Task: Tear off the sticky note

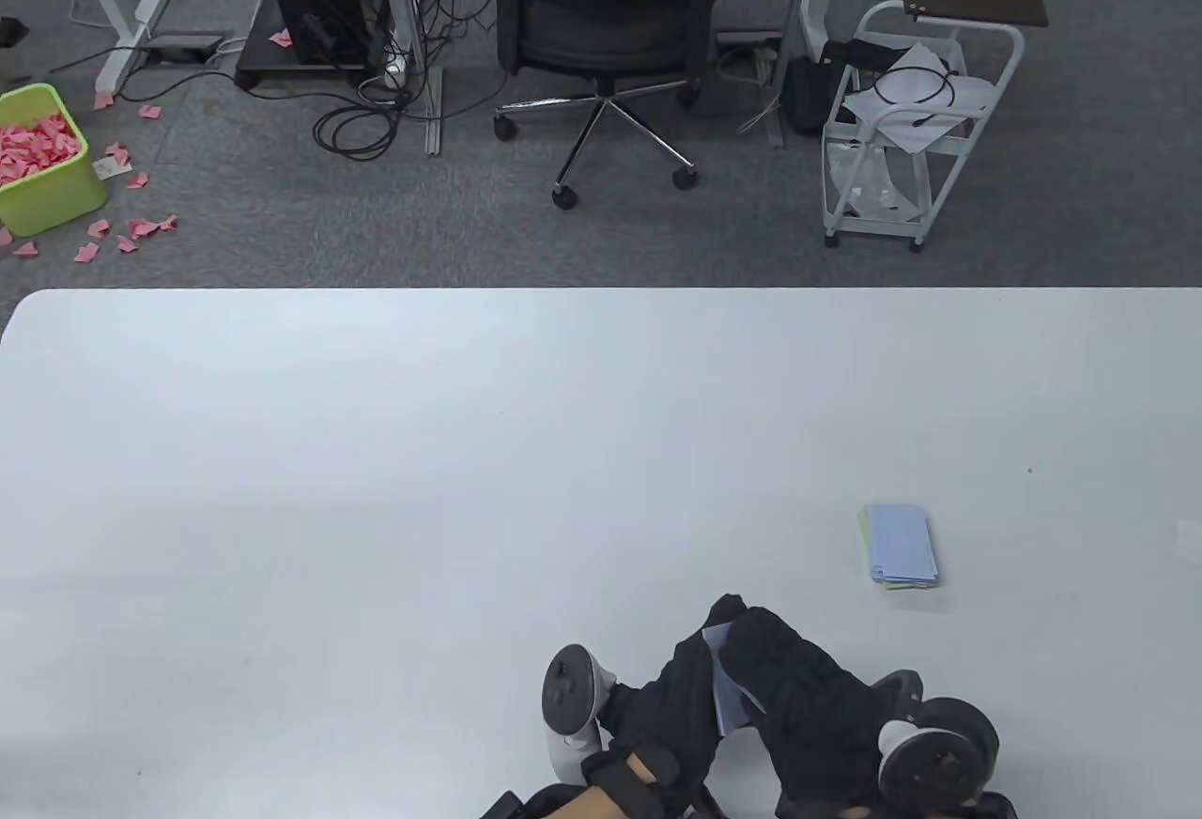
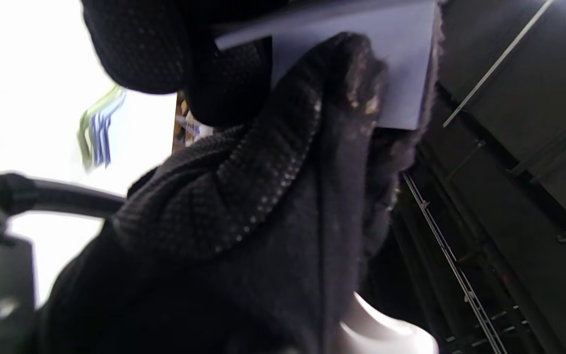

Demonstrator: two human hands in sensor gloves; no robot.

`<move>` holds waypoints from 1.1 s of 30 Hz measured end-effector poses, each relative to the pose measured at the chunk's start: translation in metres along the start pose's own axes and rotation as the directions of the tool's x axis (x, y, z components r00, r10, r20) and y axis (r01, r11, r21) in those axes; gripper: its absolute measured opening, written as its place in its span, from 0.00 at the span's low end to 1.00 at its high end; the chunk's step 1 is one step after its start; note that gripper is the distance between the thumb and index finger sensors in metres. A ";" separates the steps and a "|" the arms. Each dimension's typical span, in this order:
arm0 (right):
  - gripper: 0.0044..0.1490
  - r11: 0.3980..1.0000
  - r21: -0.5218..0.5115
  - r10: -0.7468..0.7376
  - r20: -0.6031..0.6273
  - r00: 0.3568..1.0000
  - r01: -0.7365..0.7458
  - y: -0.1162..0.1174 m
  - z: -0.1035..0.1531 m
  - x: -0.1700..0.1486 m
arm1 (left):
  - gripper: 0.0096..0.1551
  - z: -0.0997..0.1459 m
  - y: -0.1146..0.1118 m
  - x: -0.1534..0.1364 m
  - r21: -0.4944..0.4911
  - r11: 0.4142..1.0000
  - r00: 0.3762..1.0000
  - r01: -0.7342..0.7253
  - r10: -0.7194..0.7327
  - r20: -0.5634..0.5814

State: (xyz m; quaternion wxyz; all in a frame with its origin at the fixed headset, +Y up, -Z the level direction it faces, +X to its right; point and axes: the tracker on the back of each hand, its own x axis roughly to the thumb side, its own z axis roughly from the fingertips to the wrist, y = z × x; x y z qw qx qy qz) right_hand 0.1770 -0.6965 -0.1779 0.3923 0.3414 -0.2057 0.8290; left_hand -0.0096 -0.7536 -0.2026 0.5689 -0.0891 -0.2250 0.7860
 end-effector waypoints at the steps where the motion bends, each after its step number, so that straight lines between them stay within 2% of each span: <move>1: 0.26 1.000 -0.002 0.027 0.021 0.999 -0.027 0.001 0.000 0.003 | 0.47 0.000 0.001 0.001 0.023 1.000 1.000 0.015 -0.016 0.009; 6: 0.26 0.997 -0.016 0.078 0.071 0.994 -0.077 0.005 0.001 0.009 | 0.46 0.002 0.002 0.003 0.083 0.996 1.000 -0.010 0.009 0.016; 23: 0.27 0.972 -0.049 0.235 0.256 0.938 -0.230 0.006 0.004 0.020 | 0.44 0.002 0.004 0.009 0.123 0.989 0.995 -0.087 0.091 -0.028; 29: 0.27 0.961 -0.025 0.269 0.313 0.911 -0.275 0.010 0.006 0.020 | 0.43 0.001 0.012 0.000 0.156 0.974 0.973 -0.165 0.187 -0.133; 33: 0.26 0.962 0.017 0.247 0.382 0.891 -0.274 0.011 0.008 0.023 | 0.41 -0.001 0.029 -0.006 0.197 0.967 0.956 -0.161 0.202 -0.213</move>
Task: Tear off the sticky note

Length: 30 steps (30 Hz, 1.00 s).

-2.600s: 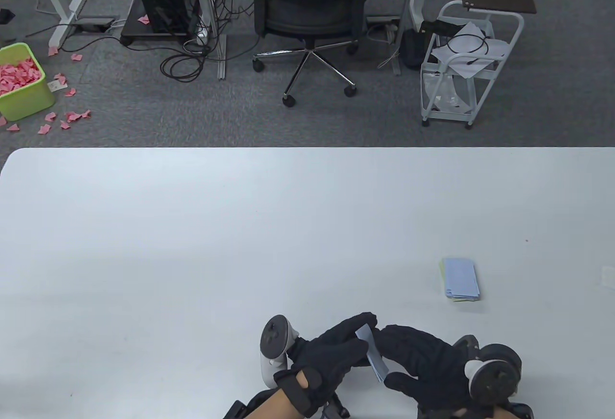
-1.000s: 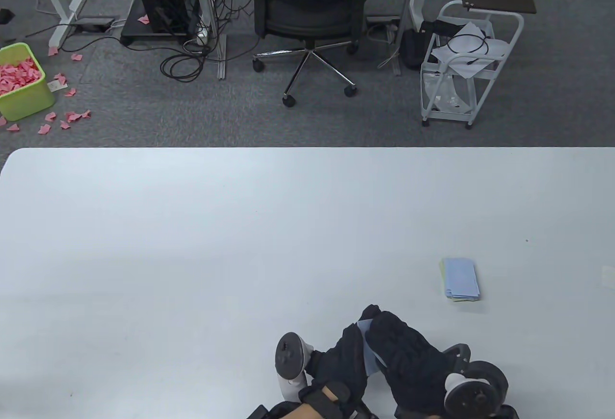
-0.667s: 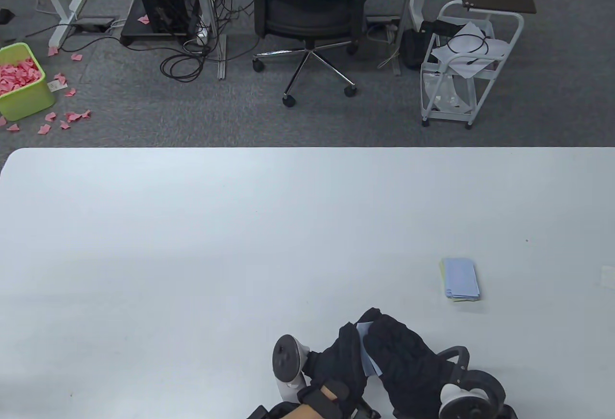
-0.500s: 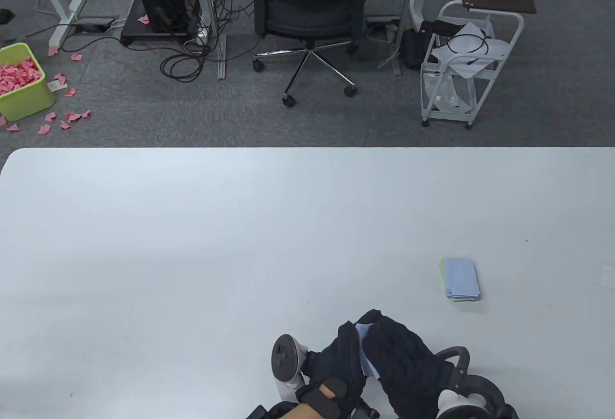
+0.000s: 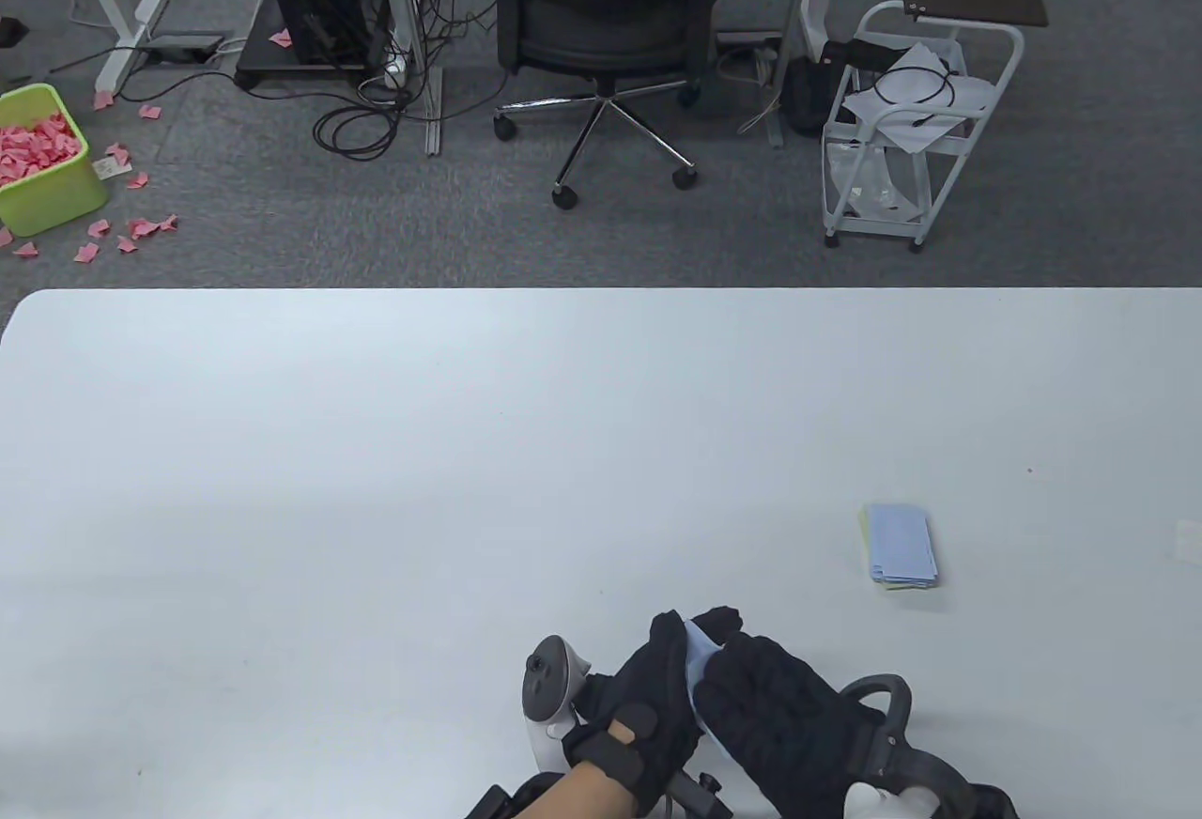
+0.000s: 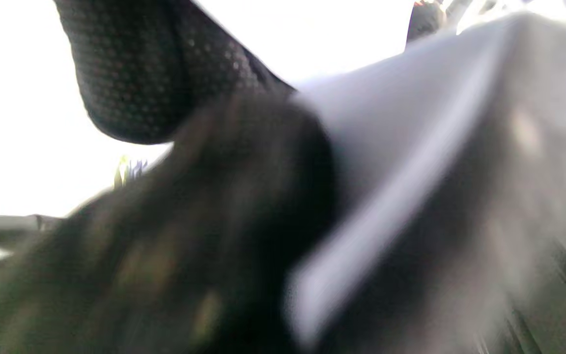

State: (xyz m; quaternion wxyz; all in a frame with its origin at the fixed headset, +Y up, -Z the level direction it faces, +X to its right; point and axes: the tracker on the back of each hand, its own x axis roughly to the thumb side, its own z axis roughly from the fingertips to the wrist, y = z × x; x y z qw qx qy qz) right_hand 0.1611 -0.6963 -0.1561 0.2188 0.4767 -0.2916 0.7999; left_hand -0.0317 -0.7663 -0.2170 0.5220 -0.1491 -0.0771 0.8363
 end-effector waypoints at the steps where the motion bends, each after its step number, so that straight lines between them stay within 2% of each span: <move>1: 0.26 1.000 0.004 -0.014 0.014 1.000 0.014 0.000 0.000 0.001 | 0.41 -0.003 0.006 0.002 -0.012 1.000 1.000 -0.003 0.003 -0.014; 3: 0.26 0.997 0.012 -0.071 0.053 0.996 0.071 -0.001 0.003 0.001 | 0.41 -0.007 0.016 0.005 -0.050 0.999 1.000 -0.010 0.011 0.014; 6: 0.26 0.991 -0.010 -0.130 -0.087 0.988 0.130 -0.010 0.009 -0.018 | 0.43 -0.004 0.028 0.005 -0.055 0.998 0.999 -0.029 0.027 -0.041; 9: 0.25 0.981 -0.020 -0.188 -0.294 0.937 0.191 -0.020 0.023 -0.052 | 0.45 0.002 0.035 0.005 -0.108 0.993 0.996 -0.038 0.029 -0.089; 11: 0.25 0.978 -0.044 -0.206 -0.347 0.915 0.204 -0.026 0.030 -0.067 | 0.46 0.002 0.037 0.006 -0.099 0.995 0.997 -0.021 0.013 -0.080; 14: 0.25 0.991 -0.040 -0.132 -0.472 0.872 0.128 -0.037 0.042 -0.094 | 0.47 0.001 0.044 0.008 -0.064 0.998 0.998 0.008 -0.012 -0.057; 20: 0.25 0.990 0.140 0.116 -0.668 0.735 -0.029 -0.043 0.066 -0.141 | 0.46 0.002 0.050 0.015 -0.046 0.999 0.999 0.027 -0.028 -0.035; 23: 0.25 0.978 0.182 0.204 -0.723 0.660 -0.104 -0.049 0.073 -0.161 | 0.46 0.002 0.048 0.022 -0.071 0.996 0.999 0.046 -0.048 -0.023; 26: 0.25 0.980 0.173 0.200 -0.805 0.559 -0.101 -0.052 0.083 -0.180 | 0.46 0.003 0.048 0.025 -0.074 0.995 0.998 0.067 -0.067 -0.007; 30: 0.25 0.947 0.286 0.320 -0.794 0.516 -0.147 -0.047 0.086 -0.196 | 0.46 0.003 0.048 0.026 -0.070 0.996 0.999 0.052 -0.053 -0.008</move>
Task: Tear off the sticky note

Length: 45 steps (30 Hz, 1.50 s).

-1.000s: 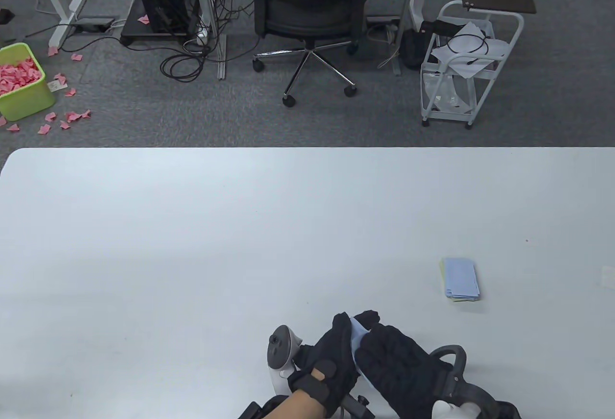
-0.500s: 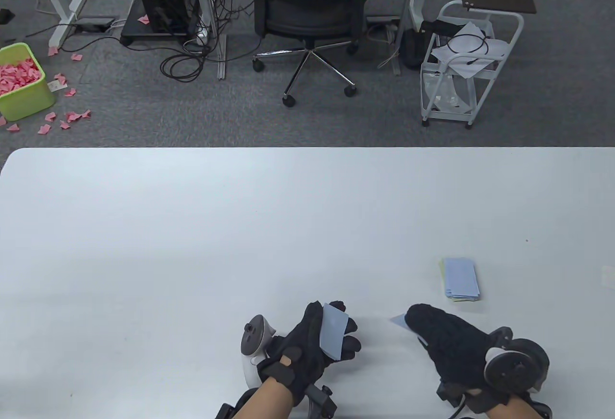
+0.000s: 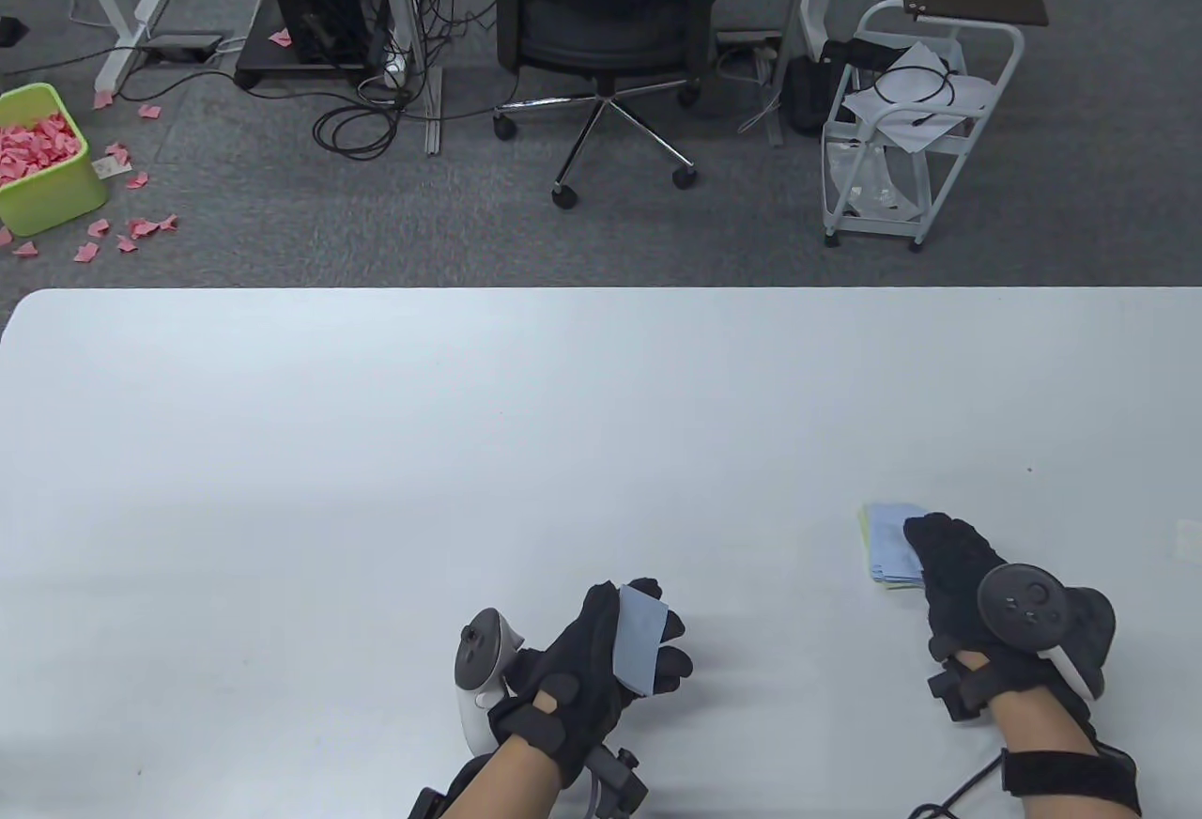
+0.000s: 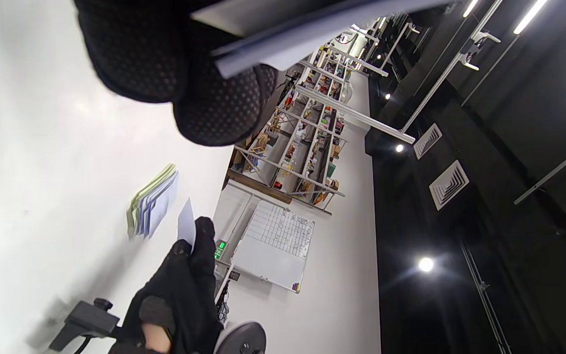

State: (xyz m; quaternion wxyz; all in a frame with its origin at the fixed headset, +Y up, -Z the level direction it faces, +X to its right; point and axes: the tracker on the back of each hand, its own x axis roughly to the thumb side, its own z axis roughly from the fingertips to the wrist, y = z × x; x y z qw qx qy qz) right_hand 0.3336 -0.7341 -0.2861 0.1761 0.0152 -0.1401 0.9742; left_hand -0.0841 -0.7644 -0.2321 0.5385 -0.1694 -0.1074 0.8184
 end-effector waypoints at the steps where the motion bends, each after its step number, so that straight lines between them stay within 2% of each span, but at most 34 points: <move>1: 0.25 1.000 0.009 0.005 0.000 1.000 -0.005 0.002 -0.004 -0.001 | 0.46 0.000 0.000 0.001 0.002 1.000 1.000 0.003 -0.003 0.005; 7: 0.25 0.993 0.099 0.071 -0.003 0.997 -0.070 0.017 -0.026 0.002 | 0.46 -0.001 0.002 0.001 0.019 1.000 1.000 0.017 -0.018 0.021; 15: 0.27 0.975 0.203 0.090 0.004 0.996 -0.089 0.027 -0.030 0.002 | 0.45 -0.001 0.005 0.001 0.049 0.998 0.998 0.041 -0.043 0.039; 20: 0.35 0.949 0.301 0.103 -0.001 0.995 -0.098 0.031 -0.028 -0.002 | 0.45 -0.001 0.006 0.002 0.041 0.999 0.999 0.026 -0.028 0.043; 25: 0.48 0.914 0.400 0.074 -0.003 0.997 -0.066 0.028 -0.026 -0.006 | 0.45 0.000 0.006 0.004 0.044 0.998 0.998 0.035 -0.038 0.055; 27: 0.52 0.916 0.400 0.048 -0.008 0.999 -0.040 0.022 -0.025 -0.007 | 0.45 0.001 0.006 0.004 0.040 0.999 0.998 0.029 -0.031 0.057; 30: 0.52 0.937 0.349 -0.024 -0.006 1.000 0.024 0.013 -0.025 -0.008 | 0.45 0.001 0.005 0.004 0.034 0.999 0.998 0.031 -0.033 0.062; 32: 0.52 0.944 0.330 -0.020 -0.004 1.000 0.020 0.012 -0.028 -0.007 | 0.45 0.000 0.005 0.003 0.023 1.000 0.998 0.019 -0.020 0.065; 36: 0.48 0.933 0.359 0.036 -0.014 0.999 -0.029 0.027 -0.038 0.000 | 0.45 0.000 0.004 0.001 0.026 0.999 0.998 0.034 -0.035 0.056; 42: 0.48 0.900 0.431 0.076 0.003 0.997 -0.070 0.054 -0.048 0.012 | 0.45 -0.001 0.006 0.000 0.023 0.999 0.998 0.034 -0.035 0.052; 44: 0.50 0.830 0.552 0.115 -0.027 0.993 -0.081 0.066 -0.048 0.011 | 0.45 -0.002 0.008 -0.002 0.031 0.999 0.999 0.028 -0.029 0.042; 45: 0.51 0.818 0.571 0.107 -0.033 0.994 -0.069 0.067 -0.048 0.011 | 0.45 -0.002 0.009 -0.003 0.032 0.999 0.999 0.028 -0.030 0.040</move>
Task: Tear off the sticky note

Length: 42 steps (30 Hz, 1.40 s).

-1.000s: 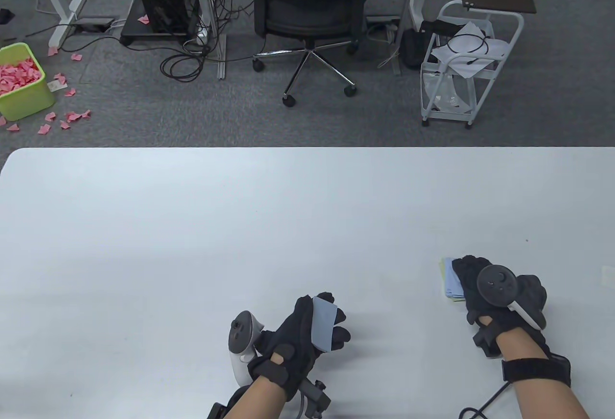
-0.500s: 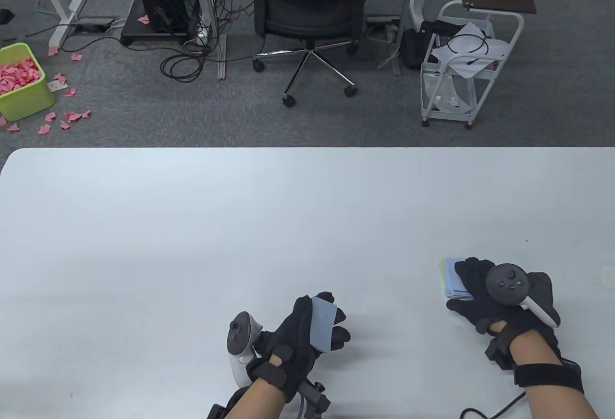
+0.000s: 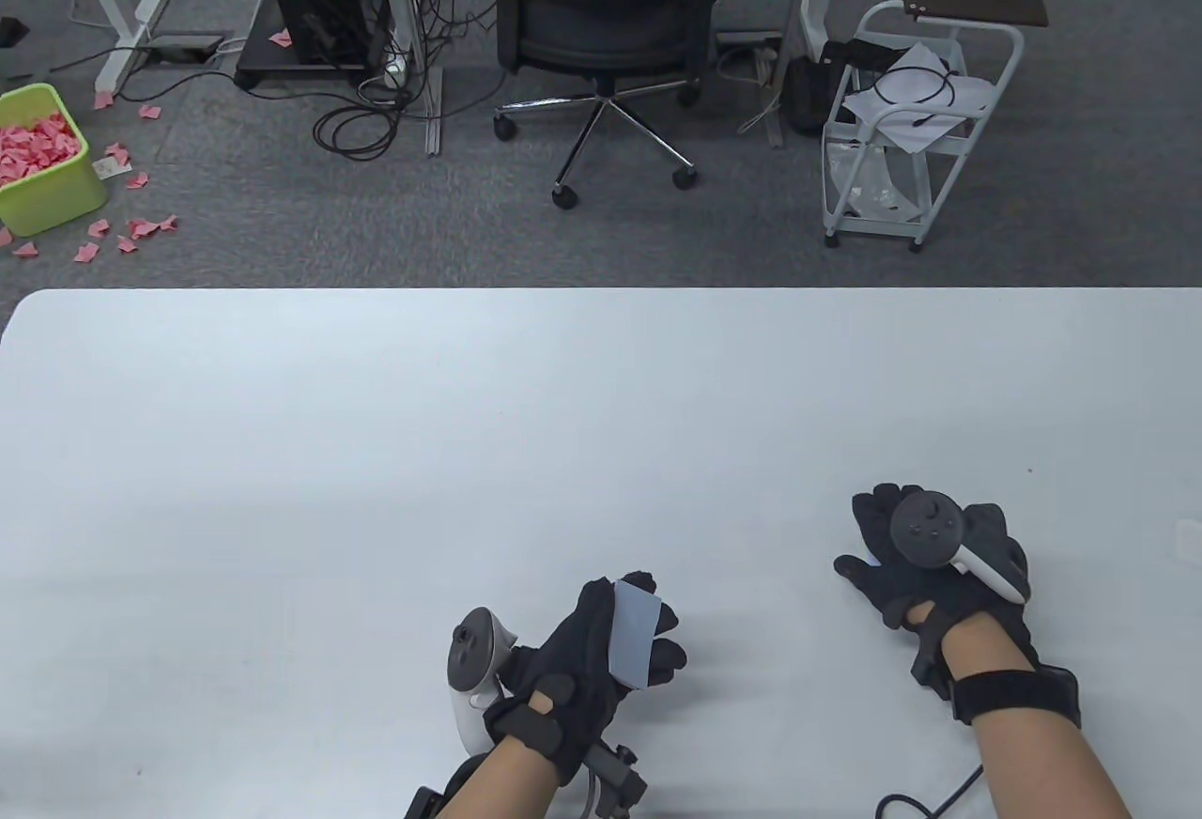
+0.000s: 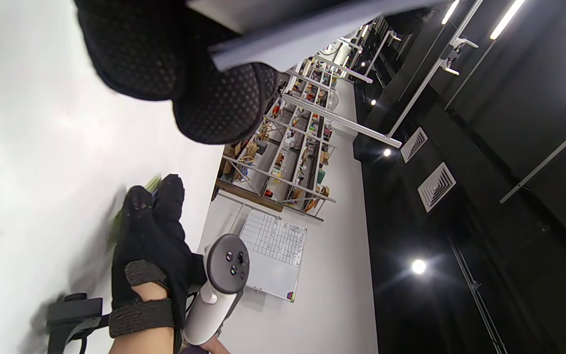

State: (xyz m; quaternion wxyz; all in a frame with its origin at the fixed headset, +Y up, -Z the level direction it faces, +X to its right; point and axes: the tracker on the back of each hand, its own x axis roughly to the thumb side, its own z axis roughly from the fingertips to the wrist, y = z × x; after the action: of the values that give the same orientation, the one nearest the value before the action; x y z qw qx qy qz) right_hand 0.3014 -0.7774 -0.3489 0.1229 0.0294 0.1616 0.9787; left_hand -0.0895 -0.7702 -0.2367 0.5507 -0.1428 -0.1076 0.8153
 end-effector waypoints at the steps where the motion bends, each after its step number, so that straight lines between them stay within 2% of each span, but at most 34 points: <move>1: 0.50 1.000 0.012 -0.021 0.011 1.000 0.021 0.003 -0.001 -0.001 | 0.45 0.000 0.000 0.000 0.000 1.000 1.000 0.002 -0.002 -0.002; 4: 0.52 0.993 0.107 -0.045 -0.005 0.999 0.045 0.012 -0.001 -0.004 | 0.45 -0.001 0.000 -0.001 -0.002 1.000 1.000 0.011 -0.011 -0.005; 10: 0.53 0.979 0.163 -0.121 -0.029 0.992 0.124 0.018 -0.003 -0.012 | 0.45 0.000 -0.003 -0.004 -0.002 1.000 1.000 0.020 -0.020 -0.011; 16: 0.54 0.973 0.178 -0.136 -0.079 0.988 0.148 0.020 -0.005 -0.018 | 0.45 0.000 -0.002 -0.004 -0.002 1.000 0.999 0.029 -0.029 -0.015; 28: 0.53 0.976 0.191 -0.089 -0.075 0.993 0.102 0.021 -0.005 -0.013 | 0.45 0.000 -0.002 -0.004 0.010 1.000 1.000 0.020 -0.020 -0.024; 32: 0.54 0.993 0.119 -0.017 -0.086 0.996 0.027 0.014 -0.003 -0.006 | 0.46 0.000 -0.003 -0.003 0.011 1.000 1.000 0.002 -0.001 -0.021; 34: 0.54 0.996 0.075 -0.043 -0.056 0.998 0.047 0.010 0.001 -0.004 | 0.46 0.000 -0.003 -0.003 0.004 1.000 1.000 -0.016 0.016 -0.021; 38: 0.55 0.992 -0.114 -0.044 0.035 0.998 0.048 -0.006 0.023 0.007 | 0.46 0.001 -0.004 -0.004 -0.005 0.999 0.998 -0.046 0.046 -0.035; 42: 0.54 0.973 -0.228 -0.018 0.102 0.995 0.041 -0.020 0.048 0.023 | 0.46 -0.002 -0.004 -0.009 -0.005 0.999 0.997 -0.052 0.052 -0.055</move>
State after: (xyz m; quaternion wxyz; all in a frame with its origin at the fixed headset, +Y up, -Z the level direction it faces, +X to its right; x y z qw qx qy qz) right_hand 0.2888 -0.7388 -0.3096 0.1477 0.0612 0.0412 0.9863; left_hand -0.0826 -0.7773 -0.2362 0.5316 -0.1697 -0.0913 0.8248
